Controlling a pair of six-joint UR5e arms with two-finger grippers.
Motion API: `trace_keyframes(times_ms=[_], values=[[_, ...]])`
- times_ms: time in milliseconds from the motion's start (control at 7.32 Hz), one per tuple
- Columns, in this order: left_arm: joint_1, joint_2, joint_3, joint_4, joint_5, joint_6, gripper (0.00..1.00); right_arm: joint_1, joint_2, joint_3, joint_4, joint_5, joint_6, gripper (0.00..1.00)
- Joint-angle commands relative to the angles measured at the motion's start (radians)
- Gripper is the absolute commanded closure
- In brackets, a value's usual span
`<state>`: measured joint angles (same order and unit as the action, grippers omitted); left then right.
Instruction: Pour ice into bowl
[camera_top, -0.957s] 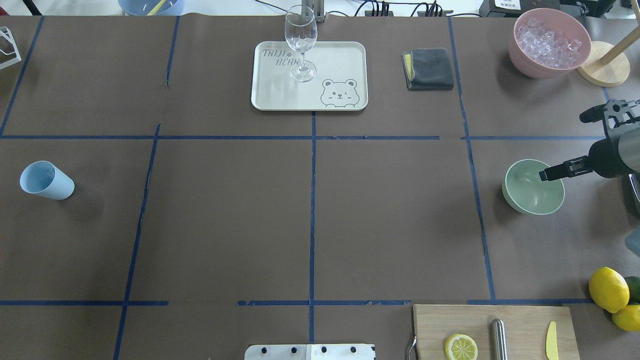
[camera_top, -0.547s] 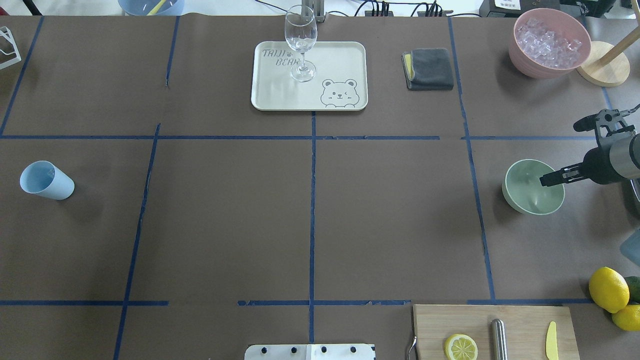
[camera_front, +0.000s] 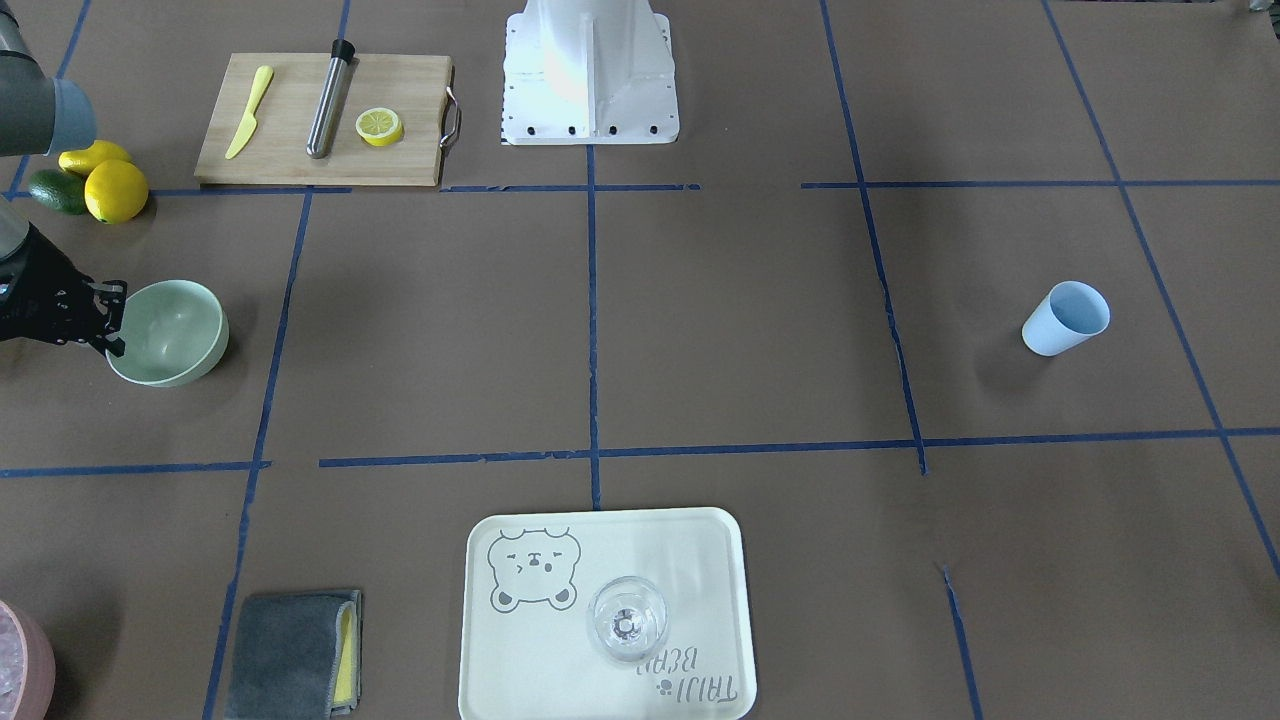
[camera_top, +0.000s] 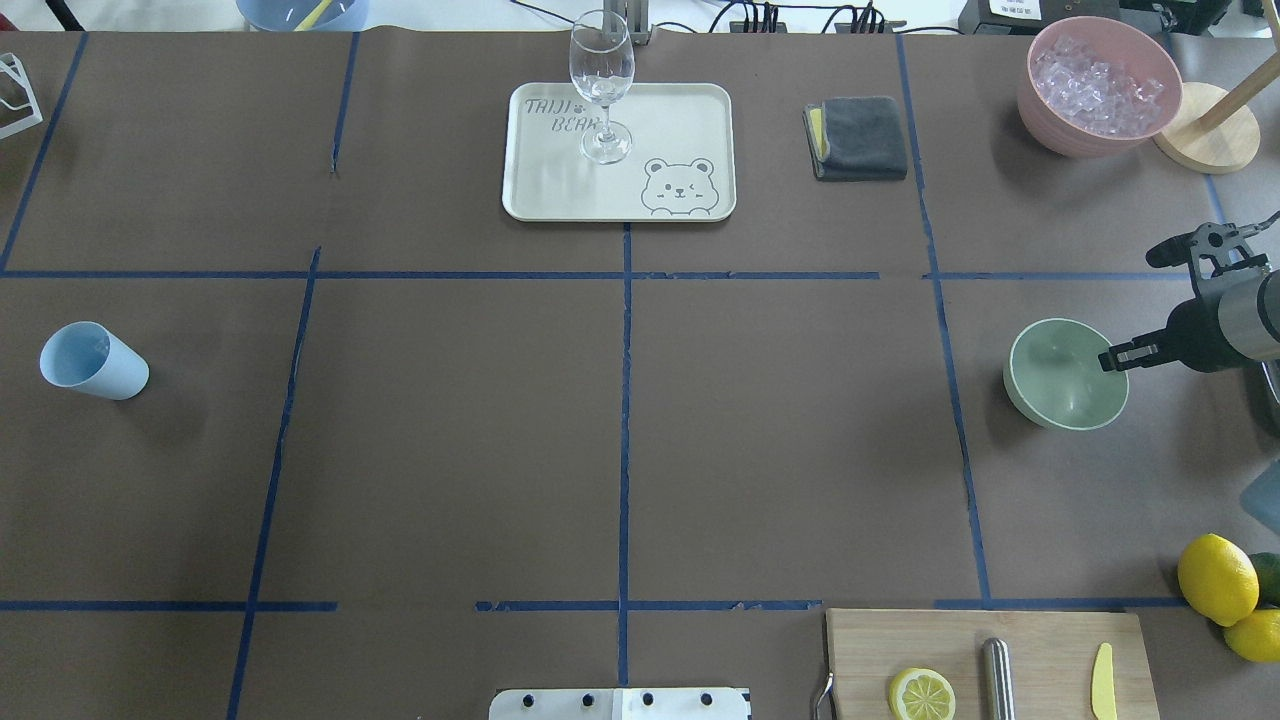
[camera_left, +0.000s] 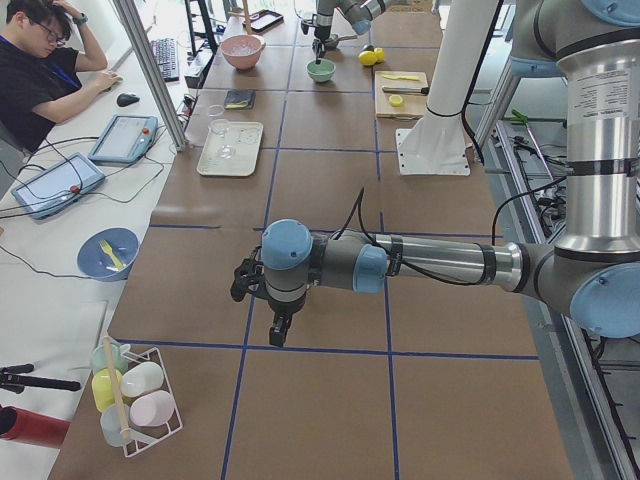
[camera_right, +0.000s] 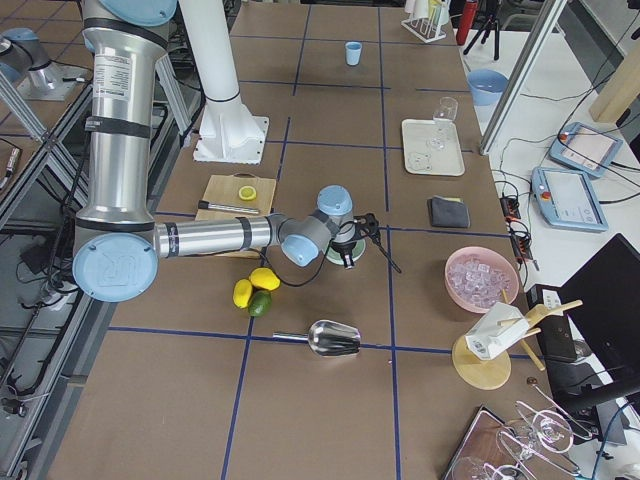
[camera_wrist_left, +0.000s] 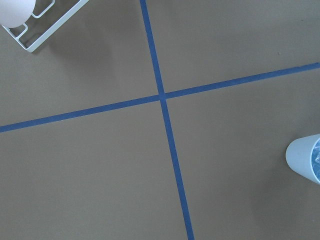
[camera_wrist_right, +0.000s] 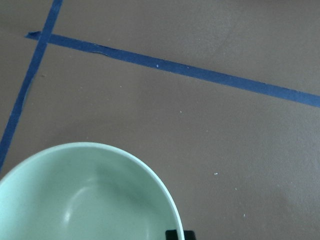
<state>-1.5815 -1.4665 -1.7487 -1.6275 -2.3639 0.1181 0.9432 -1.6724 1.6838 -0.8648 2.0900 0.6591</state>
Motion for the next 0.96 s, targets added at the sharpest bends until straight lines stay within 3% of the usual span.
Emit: trace_keyframes(times_ms=[0, 547, 820], values=[[0.0, 0.0, 0.0, 0.0, 0.0, 0.0, 0.0, -0.004, 0.023, 0.028, 0.001, 0.005, 0.048, 1.0], [0.0, 0.0, -0.006, 0.0, 0.0, 0.0, 0.0, -0.087, 0.283, 0.033, -0.017, 0.025, 0.322, 1.0], [-0.002, 0.0, -0.006, 0.0, -0.003, 0.0, 0.0, -0.182, 0.447, 0.031, -0.128, -0.008, 0.434, 1.0]])
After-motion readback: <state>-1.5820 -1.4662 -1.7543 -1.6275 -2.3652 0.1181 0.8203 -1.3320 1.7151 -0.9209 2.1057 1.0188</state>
